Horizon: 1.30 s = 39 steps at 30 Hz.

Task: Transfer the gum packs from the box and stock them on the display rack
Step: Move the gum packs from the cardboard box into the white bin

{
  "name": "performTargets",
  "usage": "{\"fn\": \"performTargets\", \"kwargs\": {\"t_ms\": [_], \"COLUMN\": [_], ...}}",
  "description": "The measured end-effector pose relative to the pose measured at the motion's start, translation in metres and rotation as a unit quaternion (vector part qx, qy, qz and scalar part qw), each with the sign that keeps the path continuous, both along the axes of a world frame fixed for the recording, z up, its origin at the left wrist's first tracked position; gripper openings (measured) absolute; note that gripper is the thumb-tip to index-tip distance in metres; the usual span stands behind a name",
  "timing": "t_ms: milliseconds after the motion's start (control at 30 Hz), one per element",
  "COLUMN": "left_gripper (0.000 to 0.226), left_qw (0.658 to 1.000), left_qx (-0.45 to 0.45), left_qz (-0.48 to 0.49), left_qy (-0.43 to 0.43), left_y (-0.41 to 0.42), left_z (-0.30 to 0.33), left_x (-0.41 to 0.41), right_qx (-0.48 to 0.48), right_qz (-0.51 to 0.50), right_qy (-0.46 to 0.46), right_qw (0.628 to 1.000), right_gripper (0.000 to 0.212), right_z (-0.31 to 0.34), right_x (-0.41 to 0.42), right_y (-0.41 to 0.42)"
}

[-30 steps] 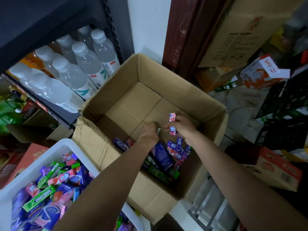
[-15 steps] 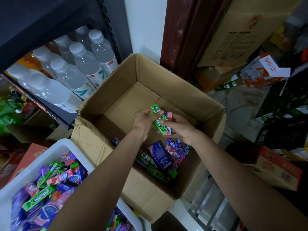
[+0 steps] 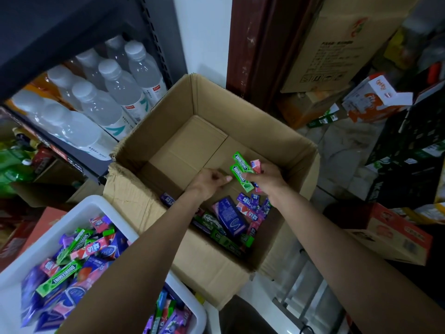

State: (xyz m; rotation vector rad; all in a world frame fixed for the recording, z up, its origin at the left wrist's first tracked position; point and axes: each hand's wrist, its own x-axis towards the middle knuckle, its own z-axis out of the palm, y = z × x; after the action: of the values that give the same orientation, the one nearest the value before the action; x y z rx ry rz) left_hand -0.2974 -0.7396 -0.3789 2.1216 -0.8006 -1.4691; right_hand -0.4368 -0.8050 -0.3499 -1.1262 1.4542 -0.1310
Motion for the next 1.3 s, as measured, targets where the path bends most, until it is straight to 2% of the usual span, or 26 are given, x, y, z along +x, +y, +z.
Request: {"fn": "performTargets", "kwargs": {"t_ms": [100, 200, 267, 367, 467, 533, 667, 767, 867, 1000, 1067, 1300], "left_gripper": [0.051, 0.065, 0.056, 0.013, 0.021, 0.017, 0.01, 0.003, 0.006, 0.006, 0.007, 0.012], "left_qw": [0.987, 0.975, 0.983, 0.998, 0.994, 0.983, 0.97, 0.95, 0.933, 0.934, 0.938, 0.961], "left_qx": [0.08, 0.128, 0.113, 0.039, -0.053, -0.108, -0.185, -0.251, -0.294, -0.298, -0.291, -0.213], "left_qz": [-0.126, -0.164, -0.139, -0.021, 0.084, 0.136, 0.159, 0.186, 0.204, 0.198, 0.189, 0.138], "left_qy": [-0.052, -0.076, -0.044, 0.045, 0.053, 0.055, 0.023, 0.032, 0.036, 0.006, 0.006, -0.111], "left_y": [0.005, 0.009, 0.008, 0.007, 0.005, 0.007, 0.022, 0.047, 0.09, 0.164, 0.204, 0.326], "left_z": [-0.002, -0.001, -0.004, -0.001, 0.014, 0.024, 0.052, 0.081, 0.104, 0.114, 0.112, 0.069], "left_x": [-0.001, -0.003, -0.002, 0.0, 0.004, 0.011, 0.023, 0.026, 0.038, 0.062, 0.069, 0.078], "right_qx": [-0.002, -0.002, 0.0, 0.001, -0.007, -0.011, -0.031, -0.03, -0.033, -0.038, -0.043, -0.069], "right_qz": [-0.018, 0.009, 0.016, 0.006, -0.011, -0.022, -0.013, 0.022, 0.053, 0.097, 0.125, 0.155], "right_qy": [-0.001, 0.002, -0.003, -0.019, -0.041, -0.055, -0.11, -0.151, -0.198, -0.215, -0.21, -0.071], "right_qw": [1.0, 1.0, 1.0, 1.0, 0.999, 0.998, 0.993, 0.988, 0.978, 0.971, 0.969, 0.983], "right_gripper": [0.011, 0.018, 0.017, 0.015, 0.019, 0.023, 0.017, 0.011, 0.017, 0.018, 0.026, 0.028], "right_z": [0.004, 0.006, 0.007, 0.008, 0.01, 0.016, 0.037, 0.062, 0.087, 0.101, 0.096, 0.045], "right_x": [-0.001, -0.001, -0.003, -0.004, -0.004, -0.004, 0.0, 0.008, 0.022, 0.044, 0.054, 0.067], "right_y": [0.001, 0.003, 0.005, 0.007, 0.008, 0.011, 0.023, 0.043, 0.076, 0.14, 0.179, 0.291]}}
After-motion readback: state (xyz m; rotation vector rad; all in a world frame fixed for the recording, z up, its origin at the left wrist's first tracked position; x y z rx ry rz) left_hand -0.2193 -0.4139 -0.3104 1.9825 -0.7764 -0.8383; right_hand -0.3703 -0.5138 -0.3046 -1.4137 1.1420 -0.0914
